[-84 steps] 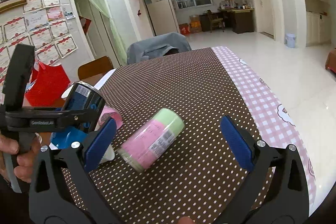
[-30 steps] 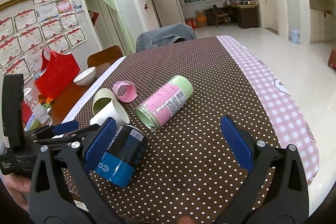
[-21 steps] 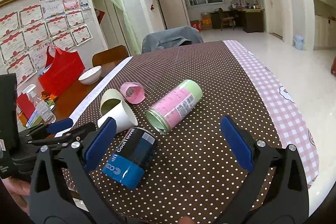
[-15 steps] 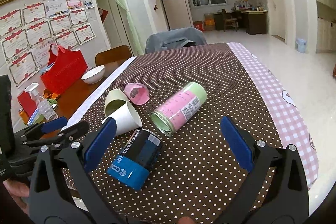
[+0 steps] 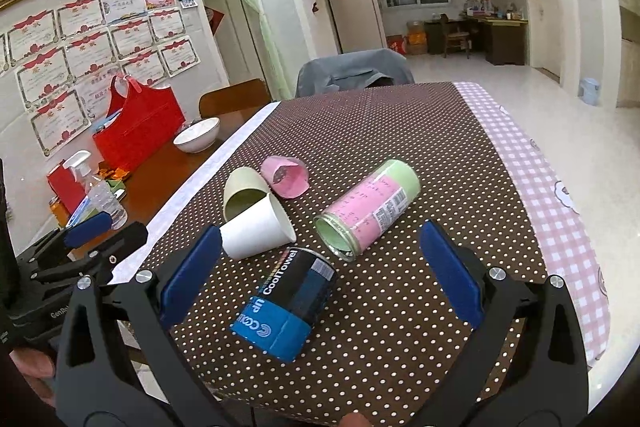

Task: Flip cup upside down
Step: 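Lower the can onto the table and open the left tool, then close the right tool on the lying CoolTowel can's body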

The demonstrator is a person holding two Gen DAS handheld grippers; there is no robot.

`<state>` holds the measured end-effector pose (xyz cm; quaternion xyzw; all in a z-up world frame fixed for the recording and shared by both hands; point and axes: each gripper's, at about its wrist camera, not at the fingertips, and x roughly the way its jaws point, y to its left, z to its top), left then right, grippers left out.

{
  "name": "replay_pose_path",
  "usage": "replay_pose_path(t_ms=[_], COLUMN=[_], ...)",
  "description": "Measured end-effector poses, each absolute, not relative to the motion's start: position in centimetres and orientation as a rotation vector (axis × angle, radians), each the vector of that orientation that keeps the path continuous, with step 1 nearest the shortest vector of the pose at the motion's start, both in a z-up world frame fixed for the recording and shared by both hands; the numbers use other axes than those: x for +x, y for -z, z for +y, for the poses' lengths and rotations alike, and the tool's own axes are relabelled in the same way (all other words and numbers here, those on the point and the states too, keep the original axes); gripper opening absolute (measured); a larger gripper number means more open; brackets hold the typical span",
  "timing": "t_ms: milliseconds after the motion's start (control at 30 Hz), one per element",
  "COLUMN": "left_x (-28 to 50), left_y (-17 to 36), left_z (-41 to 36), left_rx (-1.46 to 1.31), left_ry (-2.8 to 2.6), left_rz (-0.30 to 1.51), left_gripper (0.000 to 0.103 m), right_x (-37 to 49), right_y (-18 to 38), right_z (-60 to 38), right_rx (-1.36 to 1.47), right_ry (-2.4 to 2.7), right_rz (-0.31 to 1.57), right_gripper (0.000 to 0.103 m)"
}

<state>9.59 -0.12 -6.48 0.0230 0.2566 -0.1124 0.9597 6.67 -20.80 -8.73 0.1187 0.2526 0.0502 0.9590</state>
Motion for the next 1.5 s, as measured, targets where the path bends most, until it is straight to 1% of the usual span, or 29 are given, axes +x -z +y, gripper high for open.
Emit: replay_pose_path(t_ms=[233,633,800,1400,1433,1467,1500], left_x=[9.4,10.2,11.5,15.4,15.5,15.7,15.8], left_y=[6.9,8.3,9.5,12.9,13.1,13.2,13.4], left_z=[1.1,3.0,3.8,3.4,3.4,3.4,3.4], left_rx=[0.048,0.079,0.071,0.043,0.042,0.040,0.038], left_ry=[0.194,0.149,0.154,0.231,0.231,0.232,0.232], left_rz=[0.496,0.482,0.506,0.588,0.592,0.596,0.602], left_gripper=[0.078,0.078,0.078,0.078,0.078,0.078,0.078], right_x=[8.1,12.3,14.7,20.4,20.7,21.0,21.1], right_y=[9.3,12.2,13.9,17.9,18.3,18.6,18.9], right_z=[-20.2,-19.6,-19.2,-19.3,-19.3,-19.2,-19.2], right_rx=[0.275,0.382,0.459,0.583,0.598,0.609,0.615], right_ry=[-0.161,-0.225,-0.241,-0.173,-0.174,-0.176,-0.171], right_rz=[0.598,0.840,0.955,1.224,1.245,1.262,1.272], right_gripper=[0.097,0.097,0.097,0.097,0.096,0.092,0.086])
